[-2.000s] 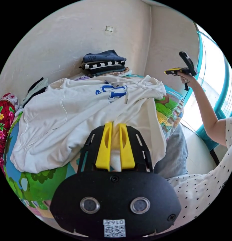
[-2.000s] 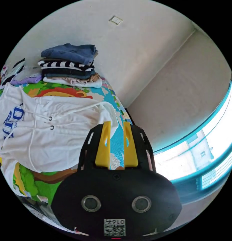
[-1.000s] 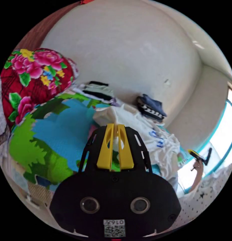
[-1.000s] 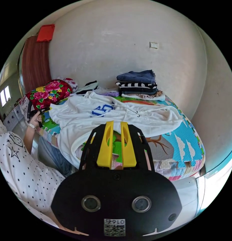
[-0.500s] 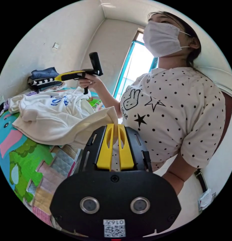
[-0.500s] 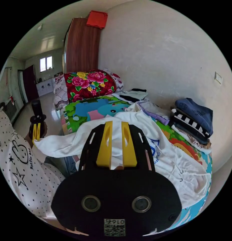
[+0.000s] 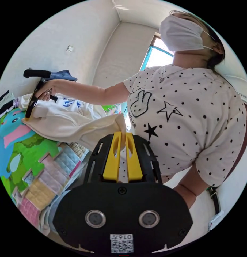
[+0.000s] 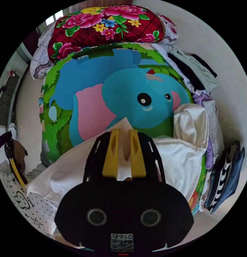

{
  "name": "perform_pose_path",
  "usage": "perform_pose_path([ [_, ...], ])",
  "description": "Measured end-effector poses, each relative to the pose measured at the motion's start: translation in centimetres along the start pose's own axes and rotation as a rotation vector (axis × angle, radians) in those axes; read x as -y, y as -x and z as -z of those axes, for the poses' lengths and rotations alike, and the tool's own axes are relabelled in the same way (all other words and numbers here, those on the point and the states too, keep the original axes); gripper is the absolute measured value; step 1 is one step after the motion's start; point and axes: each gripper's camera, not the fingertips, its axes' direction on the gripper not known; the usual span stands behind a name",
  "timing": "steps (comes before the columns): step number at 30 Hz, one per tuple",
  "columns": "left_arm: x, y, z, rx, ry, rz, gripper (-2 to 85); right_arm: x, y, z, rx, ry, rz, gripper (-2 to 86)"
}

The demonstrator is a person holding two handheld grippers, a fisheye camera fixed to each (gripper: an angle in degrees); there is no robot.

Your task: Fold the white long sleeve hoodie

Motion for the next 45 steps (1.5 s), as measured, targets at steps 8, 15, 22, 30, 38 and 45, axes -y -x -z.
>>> perform_pose_path([
  [8,-1.2,5.3,11.8,0.326,-0.348,0.179,-0.5,9.4,0.4,6.1,-0.291,-0.154,0.026,1.0],
  [15,-0.6,12.8,17.9,0.769,-0.343,0.469,-0.5,20.8,-2.3,13.1,-0.530,-0.355,-0.044,0.7],
  [22,-3.2,17.4,19.8,0.897,-0.314,0.647,-0.6,30.8,-3.1,9.6,-0.401,-0.335,-0.061,0.9],
  [30,-5.7,19.9,21.8,0.942,-0.355,0.711,-0.7,36.7,-1.5,2.3,-0.443,-0.220,-0.024,2.0],
  [38,-8.4,22.4,22.5,0.837,-0.522,0.805,-0.2,32.0,-1.8,2.4,-0.164,-0.293,-0.012,7.8],
  [45,-10.9,16.7,23.4,1.061,-0.679,0.867,-0.9,10.6,-2.5,7.7,-0.020,-0.509,-0.097,9.3],
])
